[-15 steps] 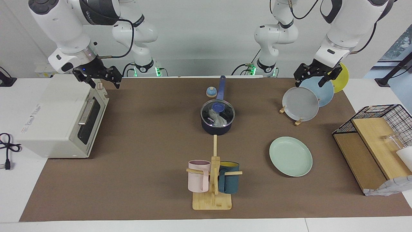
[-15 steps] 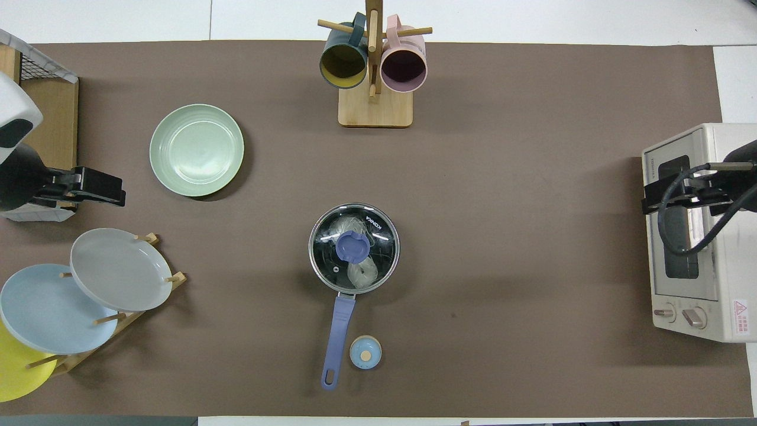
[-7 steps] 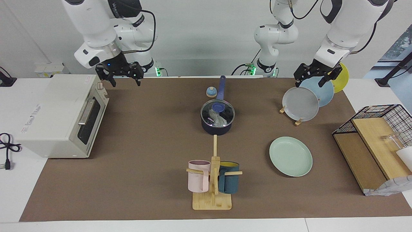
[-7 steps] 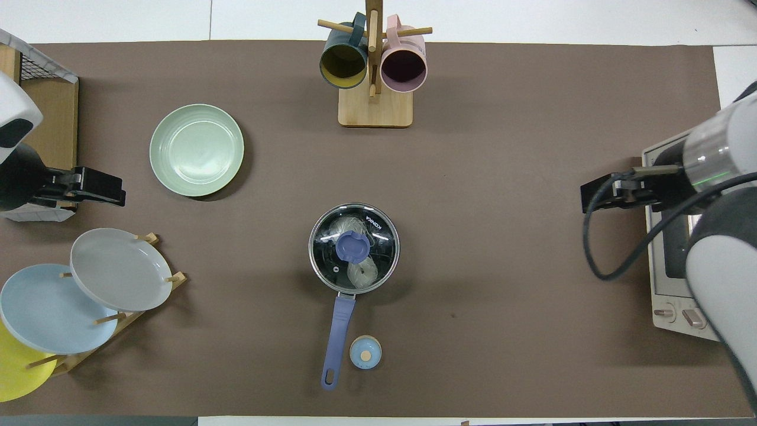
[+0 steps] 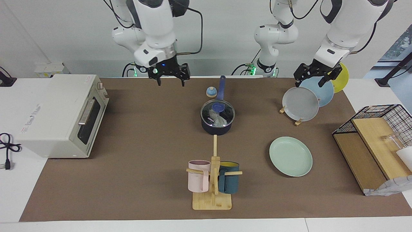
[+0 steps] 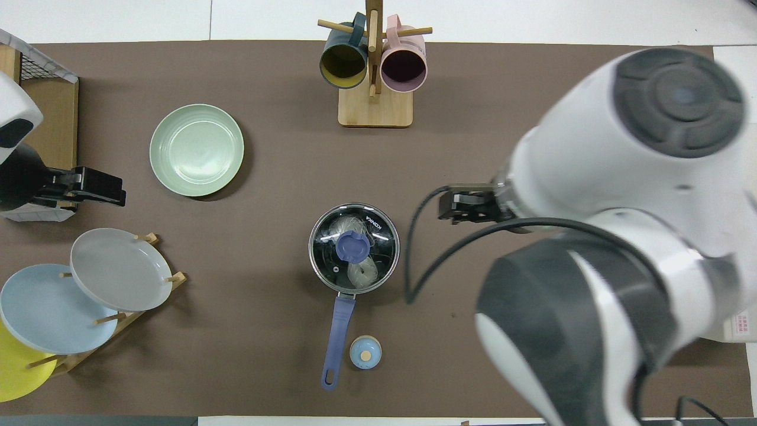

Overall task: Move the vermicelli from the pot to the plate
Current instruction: 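Reach the right gripper over the pot toward the blue lid knob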

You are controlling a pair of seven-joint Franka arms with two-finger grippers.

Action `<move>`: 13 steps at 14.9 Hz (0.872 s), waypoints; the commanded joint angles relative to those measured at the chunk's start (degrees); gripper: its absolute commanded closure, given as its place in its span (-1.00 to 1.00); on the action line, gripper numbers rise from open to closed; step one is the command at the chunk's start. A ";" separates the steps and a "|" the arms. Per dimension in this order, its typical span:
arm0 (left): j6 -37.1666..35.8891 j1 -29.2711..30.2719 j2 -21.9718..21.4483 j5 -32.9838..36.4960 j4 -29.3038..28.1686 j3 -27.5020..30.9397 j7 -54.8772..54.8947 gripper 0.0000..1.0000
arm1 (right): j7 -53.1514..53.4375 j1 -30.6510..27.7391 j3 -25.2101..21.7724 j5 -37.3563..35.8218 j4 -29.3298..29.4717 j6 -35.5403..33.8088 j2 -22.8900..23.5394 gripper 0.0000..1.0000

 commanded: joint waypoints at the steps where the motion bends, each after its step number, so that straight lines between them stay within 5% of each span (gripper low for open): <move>1: 0.81 0.62 -0.66 0.78 -0.79 -0.51 -0.13 -1.00 | 8.56 4.67 -0.19 -1.36 6.11 4.24 7.71 -1.00; 13: 0.99 0.62 -0.66 0.78 -0.88 -0.51 -0.13 -1.00 | 14.20 13.03 -0.10 -1.62 -6.37 20.80 11.48 -1.00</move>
